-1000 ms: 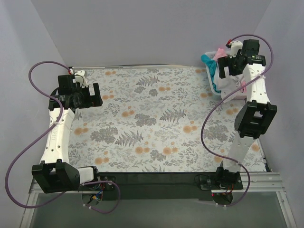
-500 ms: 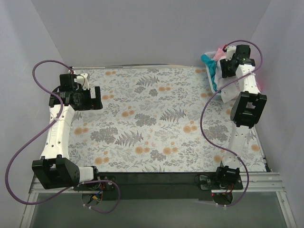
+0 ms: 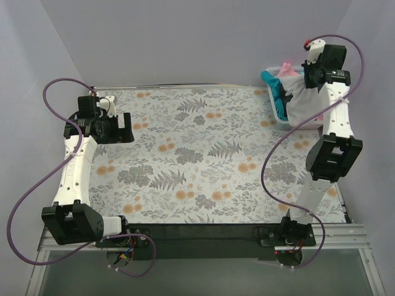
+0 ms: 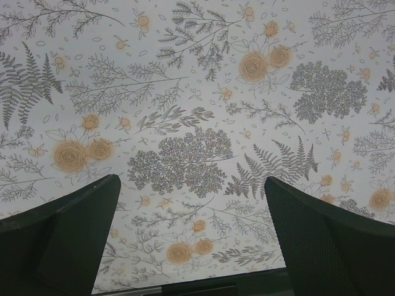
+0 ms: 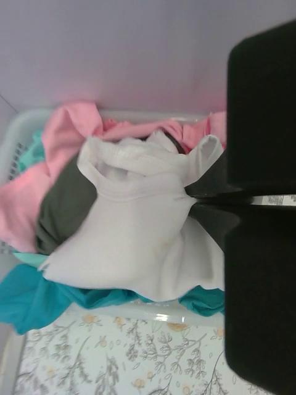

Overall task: Fold and stack the t-shirts
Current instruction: Grab the tshirt from the pile, then move the tshirt to the center of the board

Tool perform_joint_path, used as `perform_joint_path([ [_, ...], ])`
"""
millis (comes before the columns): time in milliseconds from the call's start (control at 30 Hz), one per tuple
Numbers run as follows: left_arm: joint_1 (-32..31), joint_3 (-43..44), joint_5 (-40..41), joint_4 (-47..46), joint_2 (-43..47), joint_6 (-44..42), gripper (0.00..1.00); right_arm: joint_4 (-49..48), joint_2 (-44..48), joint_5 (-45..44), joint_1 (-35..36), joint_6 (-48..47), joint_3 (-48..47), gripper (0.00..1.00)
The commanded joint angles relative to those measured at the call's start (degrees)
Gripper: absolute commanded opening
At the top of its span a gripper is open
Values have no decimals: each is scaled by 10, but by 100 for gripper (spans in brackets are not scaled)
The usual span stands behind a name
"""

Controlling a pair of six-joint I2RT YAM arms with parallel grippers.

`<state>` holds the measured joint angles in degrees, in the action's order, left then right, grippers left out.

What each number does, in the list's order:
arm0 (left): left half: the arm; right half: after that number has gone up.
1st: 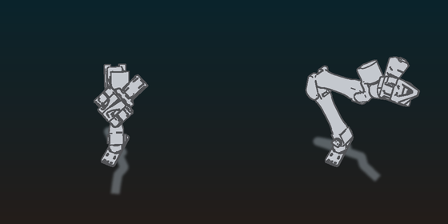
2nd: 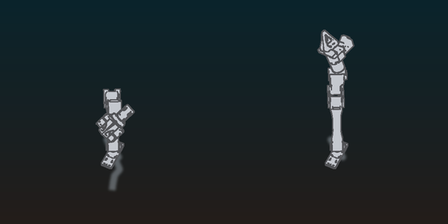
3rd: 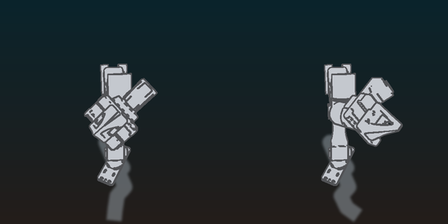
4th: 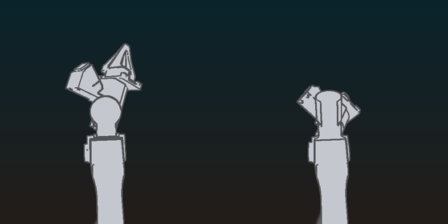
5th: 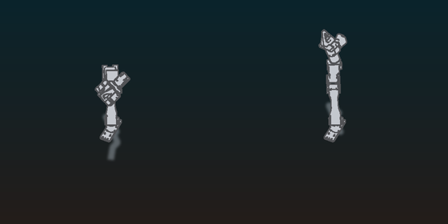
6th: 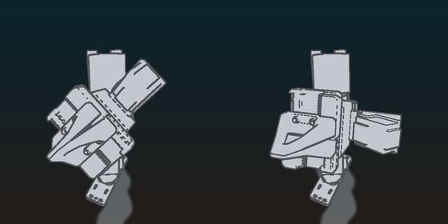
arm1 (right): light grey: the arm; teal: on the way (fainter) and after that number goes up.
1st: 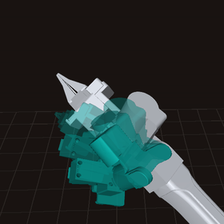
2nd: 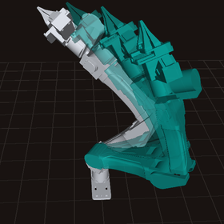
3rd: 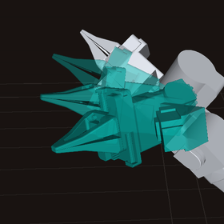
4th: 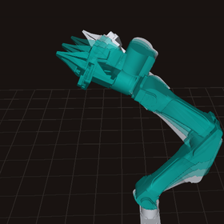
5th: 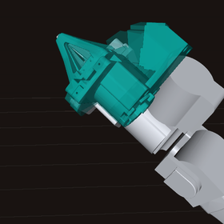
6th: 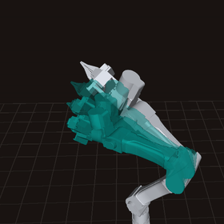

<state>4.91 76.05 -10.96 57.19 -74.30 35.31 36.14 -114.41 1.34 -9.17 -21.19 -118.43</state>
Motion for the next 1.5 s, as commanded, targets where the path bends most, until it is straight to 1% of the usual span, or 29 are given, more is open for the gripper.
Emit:
perform_joint_path([
  [0,0,13,-21,1,20,-7,98,-26,88,-6,-4,10,-28,1],
  [200,0,19,-21,-6,21,-2,98,-26,132,29,-4,29,-89,1],
  [300,0,24,-23,-5,25,2,98,-29,166,114,-5,48,-101,1],
  [333,0,27,-23,-3,28,5,98,-36,177,171,-2,57,-96,1],
  [400,0,30,-27,-1,30,5,98,-47,212,212,8,68,-78,1],
  [433,0,32,-34,1,32,6,98,-52,224,239,28,71,-51,1],
  [467,0,38,-41,4,32,7,98,-56,235,244,43,67,-37,1],
  [600,1,63,-78,14,31,10,98,-70,290,248,135,54,32,1],
  [633,1,68,-86,18,30,13,98,-73,294,248,167,54,44,1],
  [700,1,88,-107,20,28,21,98,-77,305,245,202,49,85,1],
  [833,2,107,-153,28,21,24,98,-106,312,242,287,36,166,1],
  [900,2,104,-177,28,26,26,98,-114,307,240,353,25,217,1],
  [967,2,96,-192,28,30,22,98,-117,301,234,381,16,255,1],
  [1000,2,90,-204,28,32,22,98,-124,299,232,390,16,309,1],
  [1033,2,75,-211,25,35,20,98,-130,299,233,397,18,332,6],
  [1067,2,66,-219,26,40,6,98,-140,300,232,398,21,360,30],
  [1100,2,57,-230,26,42,-5,98,-139,301,226,398,21,380,43],
  [1133,2,44,-260,30,43,-19,98,-136,302,198,398,19,414,55],
  [1167,3,16,-282,32,49,-50,98,-130,305,185,395,13,428,62],
  [1200,1,-6,-297,29,54,-62,98,-114,310,178,391,11,440,71],
  [1233,-2,-25,-313,14,61,-71,98,-102,313,176,376,11,462,74],
  [1267,-8,-64,-314,1,70,-81,98,-93,320,177,366,20,471,79],
  [1300,-14,-81,-311,-14,83,-83,98,-76,334,183,355,25,482,82],
  [1333,-29,-97,-296,-42,87,-84,98,-69,340,196,328,29,492,84],
  [1367,-38,-120,-291,-55,89,-87,98,-63,347,202,316,31,514,89],
  [1400,-41,-128,-287,-67,81,-93,98,-50,356,210,304,31,526,89],
  [1433,-72,-135,-281,-93,74,-94,97,-49,357,223,283,33,538,88],
  [1467,-85,-139,-266,-104,65,-94,96,-47,359,228,274,33,564,86],
])
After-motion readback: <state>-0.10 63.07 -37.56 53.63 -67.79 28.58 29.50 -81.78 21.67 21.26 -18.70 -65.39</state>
